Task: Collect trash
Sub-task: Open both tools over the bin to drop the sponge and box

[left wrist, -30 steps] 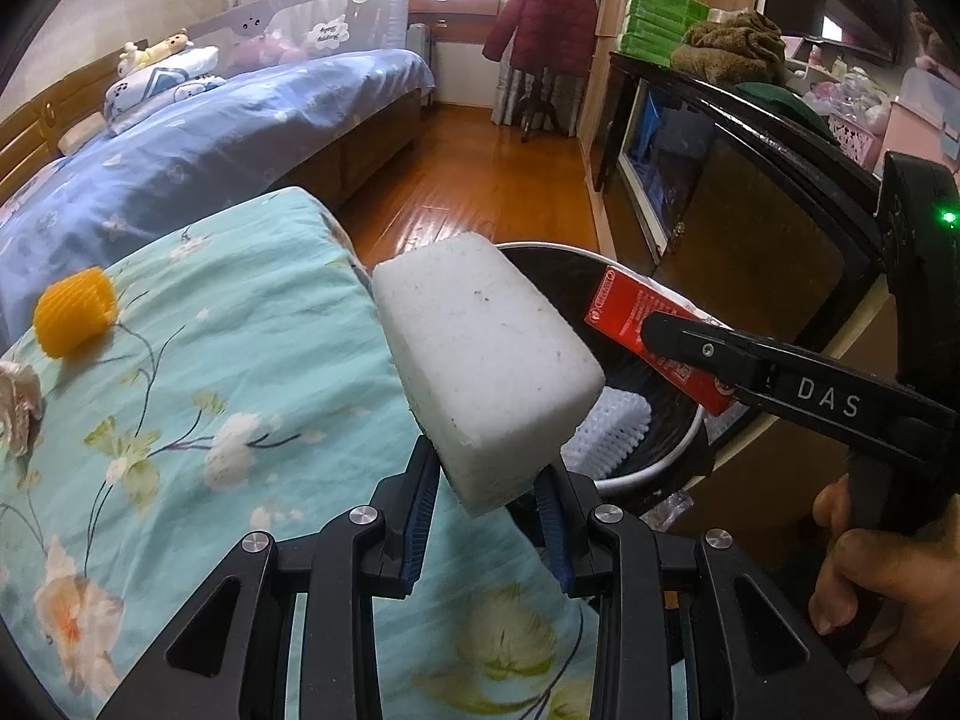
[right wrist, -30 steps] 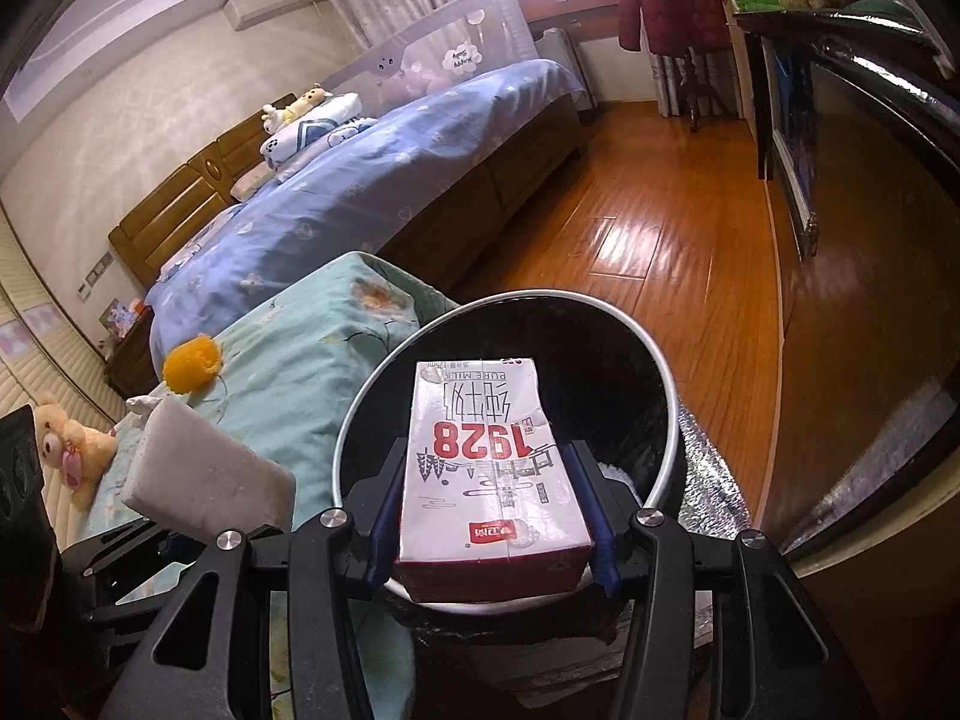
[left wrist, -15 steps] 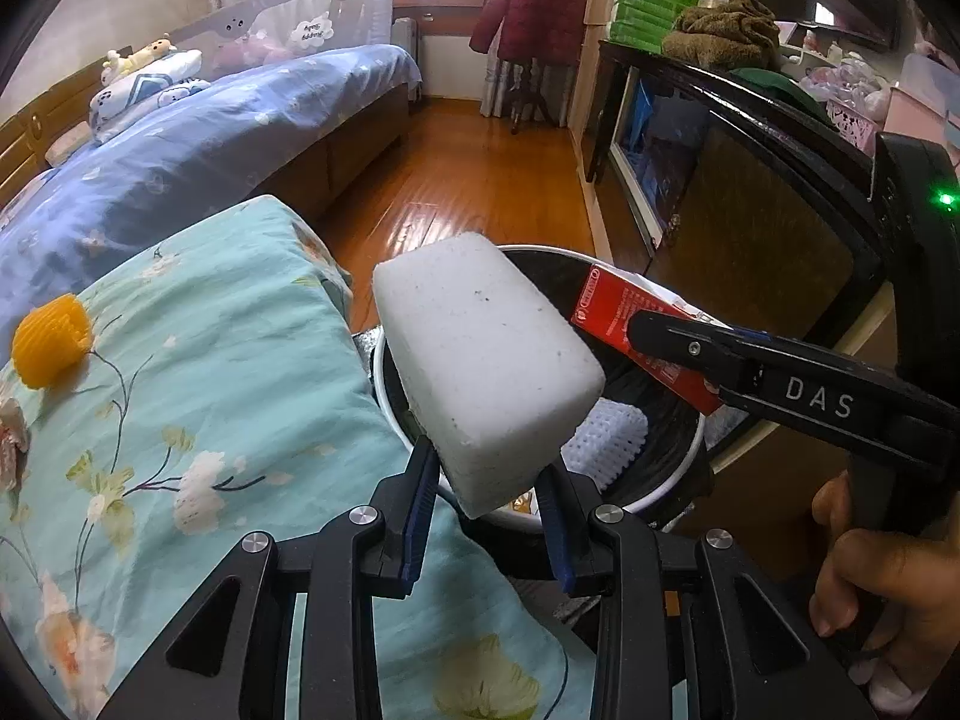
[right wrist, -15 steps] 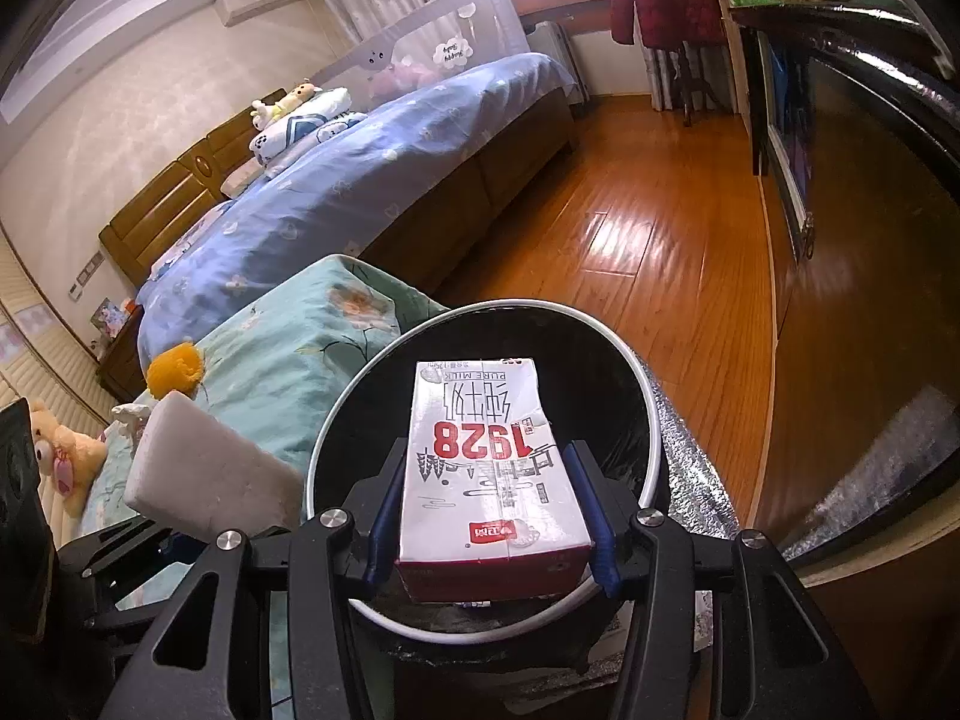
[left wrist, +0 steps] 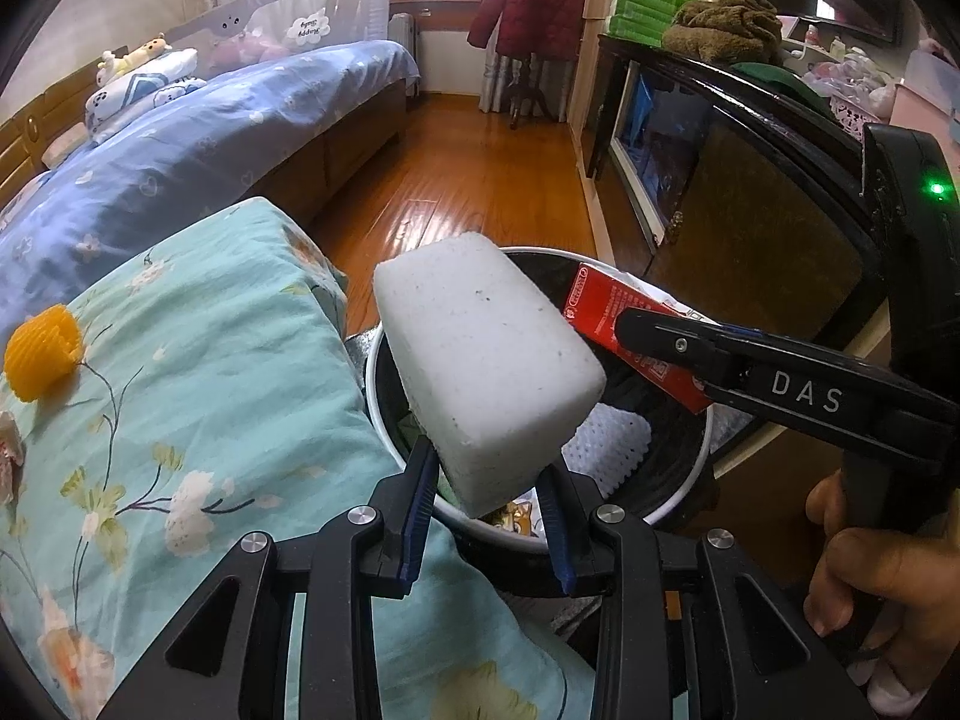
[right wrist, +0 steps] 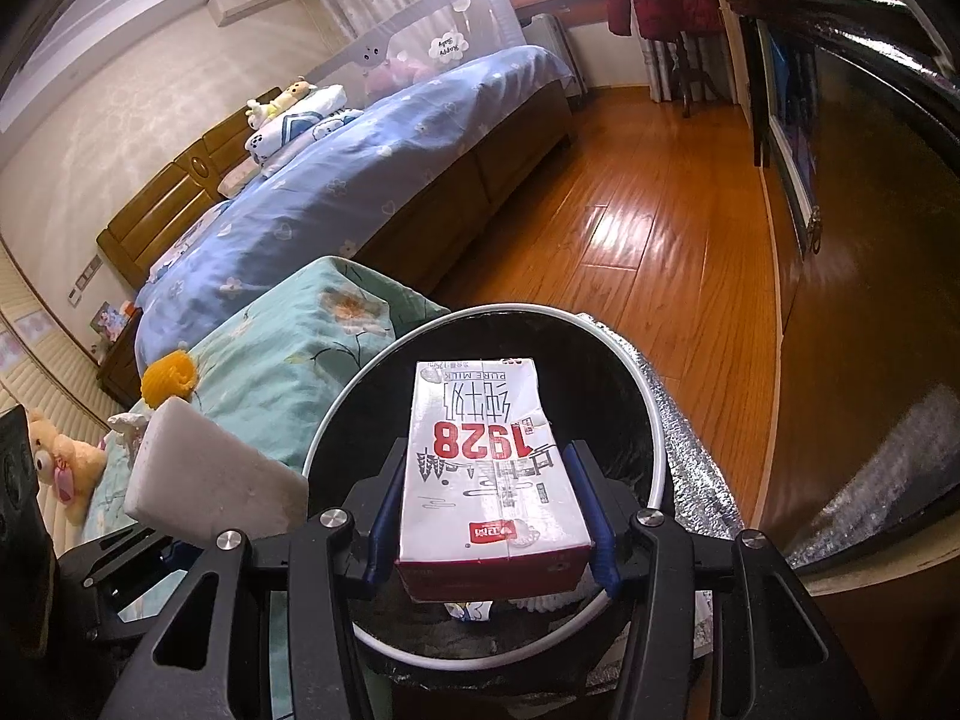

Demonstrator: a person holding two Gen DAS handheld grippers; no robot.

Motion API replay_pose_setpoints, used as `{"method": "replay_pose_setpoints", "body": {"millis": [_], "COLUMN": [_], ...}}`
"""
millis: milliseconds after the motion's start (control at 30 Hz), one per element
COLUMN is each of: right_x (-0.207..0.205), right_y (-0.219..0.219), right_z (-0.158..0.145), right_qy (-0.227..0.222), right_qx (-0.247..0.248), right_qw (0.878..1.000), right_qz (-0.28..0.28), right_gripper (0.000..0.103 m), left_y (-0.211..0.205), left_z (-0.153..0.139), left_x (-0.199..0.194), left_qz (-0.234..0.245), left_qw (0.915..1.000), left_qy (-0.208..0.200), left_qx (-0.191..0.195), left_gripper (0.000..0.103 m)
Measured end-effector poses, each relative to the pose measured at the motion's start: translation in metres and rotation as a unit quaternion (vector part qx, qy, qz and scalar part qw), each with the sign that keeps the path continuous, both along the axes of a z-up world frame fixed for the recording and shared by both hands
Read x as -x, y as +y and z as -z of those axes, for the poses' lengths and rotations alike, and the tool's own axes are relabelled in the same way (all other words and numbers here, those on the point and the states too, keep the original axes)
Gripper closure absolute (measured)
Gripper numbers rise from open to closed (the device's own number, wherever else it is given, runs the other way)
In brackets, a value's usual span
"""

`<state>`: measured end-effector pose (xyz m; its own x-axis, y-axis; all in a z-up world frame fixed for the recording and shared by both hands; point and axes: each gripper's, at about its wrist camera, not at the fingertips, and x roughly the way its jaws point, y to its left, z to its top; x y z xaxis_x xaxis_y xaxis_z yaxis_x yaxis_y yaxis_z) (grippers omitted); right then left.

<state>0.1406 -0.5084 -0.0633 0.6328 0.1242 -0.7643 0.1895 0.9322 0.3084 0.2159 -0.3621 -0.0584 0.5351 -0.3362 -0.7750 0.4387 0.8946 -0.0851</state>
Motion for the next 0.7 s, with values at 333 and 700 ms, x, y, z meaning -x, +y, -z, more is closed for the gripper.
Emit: {"method": "replay_pose_setpoints", "body": {"millis": [333, 700], "right_x": [-0.002, -0.003], "right_y": [-0.004, -0.011], "right_z": [0.001, -0.002], "right_qy": [0.003, 0.000], "right_qx": [-0.003, -0.015], "right_qw": [1.000, 1.000], "right_qz": [0.003, 0.014], "right_gripper": [0.052, 0.043], "left_y": [-0.004, -0.001], "left_z": [0.000, -0.001], "left_x": [-0.006, -0.006], "left_qz": [0.002, 0.002], "left_qw": [1.0000, 1.0000], "left_qy": [0.001, -0.001], "left_qx": [-0.001, 0.003], "left_gripper": [0.070, 0.049]}}
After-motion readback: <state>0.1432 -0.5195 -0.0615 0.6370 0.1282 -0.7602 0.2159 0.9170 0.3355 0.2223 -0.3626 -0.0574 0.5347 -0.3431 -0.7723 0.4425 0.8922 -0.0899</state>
